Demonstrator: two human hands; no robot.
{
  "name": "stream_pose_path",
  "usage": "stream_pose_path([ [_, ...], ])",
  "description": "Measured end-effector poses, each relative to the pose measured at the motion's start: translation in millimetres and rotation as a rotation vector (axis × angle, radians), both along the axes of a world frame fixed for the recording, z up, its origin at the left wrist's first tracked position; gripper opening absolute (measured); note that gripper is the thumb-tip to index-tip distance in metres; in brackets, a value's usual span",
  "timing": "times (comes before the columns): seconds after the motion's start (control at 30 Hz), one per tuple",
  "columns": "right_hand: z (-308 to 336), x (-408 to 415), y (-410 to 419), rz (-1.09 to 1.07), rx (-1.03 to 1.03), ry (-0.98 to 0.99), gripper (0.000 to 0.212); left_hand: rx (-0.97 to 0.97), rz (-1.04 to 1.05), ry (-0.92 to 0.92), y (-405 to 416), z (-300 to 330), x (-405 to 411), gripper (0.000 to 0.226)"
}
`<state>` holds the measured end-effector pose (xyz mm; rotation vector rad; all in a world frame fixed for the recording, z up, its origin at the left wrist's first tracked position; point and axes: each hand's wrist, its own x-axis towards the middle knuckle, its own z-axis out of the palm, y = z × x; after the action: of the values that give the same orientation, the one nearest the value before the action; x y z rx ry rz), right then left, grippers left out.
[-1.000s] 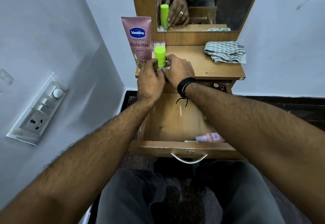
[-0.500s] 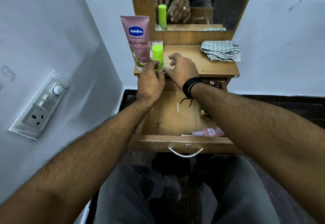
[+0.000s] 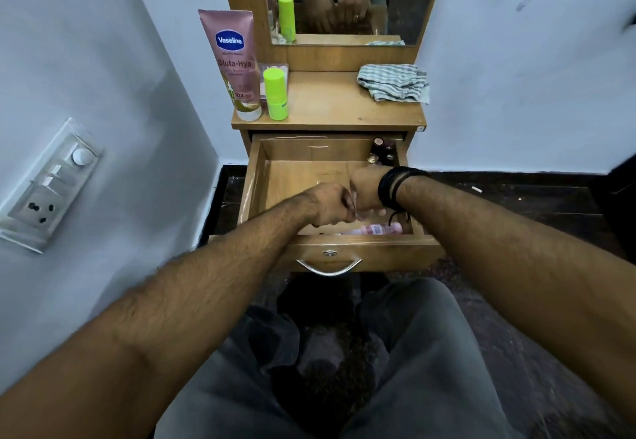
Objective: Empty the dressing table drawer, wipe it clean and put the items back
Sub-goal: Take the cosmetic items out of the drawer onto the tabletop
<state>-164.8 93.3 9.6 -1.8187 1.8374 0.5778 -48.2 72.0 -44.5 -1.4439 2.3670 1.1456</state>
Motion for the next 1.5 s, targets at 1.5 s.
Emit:
stream_pose_path([
  [1.5,24.2,3.2,-67.1,-0.378,-0.764,-0.828,0.034,-0.479,0.441,0.571,-45.6,63.4,43.1,0.051],
])
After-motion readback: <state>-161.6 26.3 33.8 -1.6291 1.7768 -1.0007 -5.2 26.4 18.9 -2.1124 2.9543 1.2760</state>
